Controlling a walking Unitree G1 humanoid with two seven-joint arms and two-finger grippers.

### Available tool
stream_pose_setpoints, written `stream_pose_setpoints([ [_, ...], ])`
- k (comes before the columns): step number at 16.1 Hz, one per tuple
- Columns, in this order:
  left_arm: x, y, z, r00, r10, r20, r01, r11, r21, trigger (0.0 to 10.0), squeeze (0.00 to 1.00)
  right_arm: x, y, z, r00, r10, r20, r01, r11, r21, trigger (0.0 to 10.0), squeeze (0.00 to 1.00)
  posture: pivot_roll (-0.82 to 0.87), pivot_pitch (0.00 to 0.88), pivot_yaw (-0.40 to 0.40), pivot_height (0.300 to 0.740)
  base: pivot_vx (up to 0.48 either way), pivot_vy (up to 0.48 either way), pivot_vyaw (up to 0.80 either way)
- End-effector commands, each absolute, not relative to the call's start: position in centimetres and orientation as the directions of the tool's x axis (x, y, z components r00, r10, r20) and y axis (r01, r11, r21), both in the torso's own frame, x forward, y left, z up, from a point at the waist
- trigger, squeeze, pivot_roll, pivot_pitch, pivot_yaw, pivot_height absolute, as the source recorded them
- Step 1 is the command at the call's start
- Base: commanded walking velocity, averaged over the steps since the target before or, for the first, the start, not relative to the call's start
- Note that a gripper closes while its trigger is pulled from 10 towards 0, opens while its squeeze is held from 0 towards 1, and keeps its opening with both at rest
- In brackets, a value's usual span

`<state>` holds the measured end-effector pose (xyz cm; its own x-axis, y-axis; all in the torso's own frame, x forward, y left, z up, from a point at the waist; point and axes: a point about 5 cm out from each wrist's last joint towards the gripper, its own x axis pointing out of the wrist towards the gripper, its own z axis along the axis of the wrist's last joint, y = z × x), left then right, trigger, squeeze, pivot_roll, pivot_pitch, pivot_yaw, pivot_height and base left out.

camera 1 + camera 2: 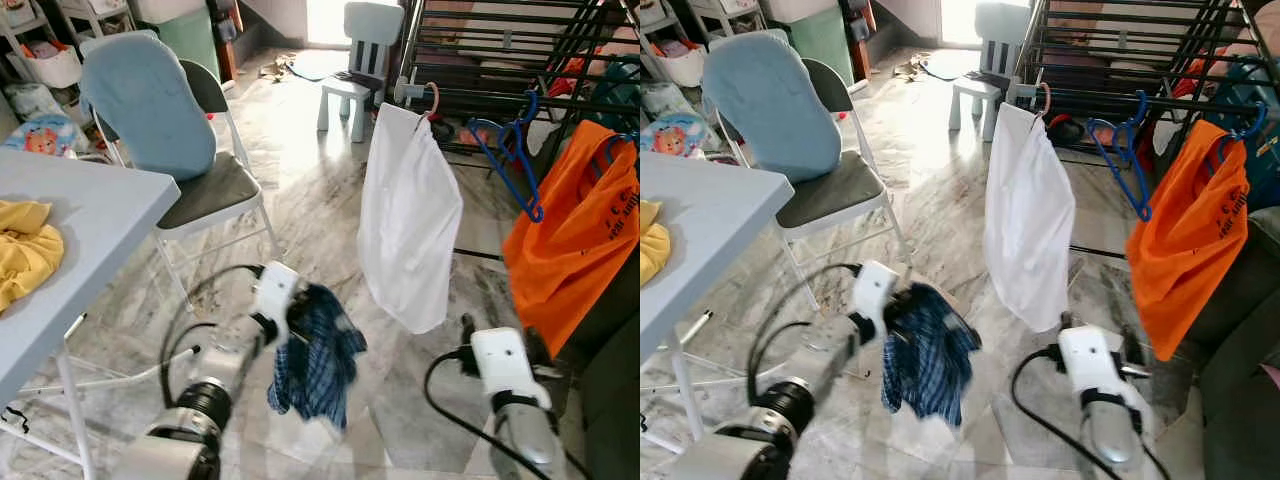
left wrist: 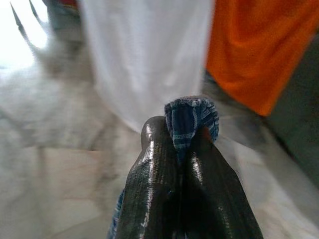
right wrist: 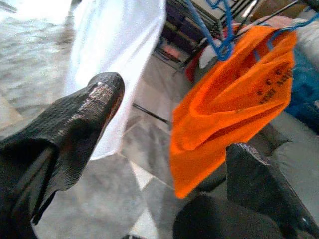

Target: Hang hanger

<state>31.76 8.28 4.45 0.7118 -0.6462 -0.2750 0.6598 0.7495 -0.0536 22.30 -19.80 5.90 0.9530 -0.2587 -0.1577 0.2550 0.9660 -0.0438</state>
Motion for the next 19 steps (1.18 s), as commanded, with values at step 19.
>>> stream_pose_setpoints([
  [19, 32.5, 7.8, 5.9, 0.685, -0.689, -0.238, 0.701, 0.712, -0.043, 10.0, 0.00, 24.6, -18.6, 9.2, 0.972, -0.232, -0.045, 0.228, 0.970, -0.081, 10.0, 0.00, -0.02, 0.000, 0.052, 0.740, 0.116, 0.208, -0.38],
])
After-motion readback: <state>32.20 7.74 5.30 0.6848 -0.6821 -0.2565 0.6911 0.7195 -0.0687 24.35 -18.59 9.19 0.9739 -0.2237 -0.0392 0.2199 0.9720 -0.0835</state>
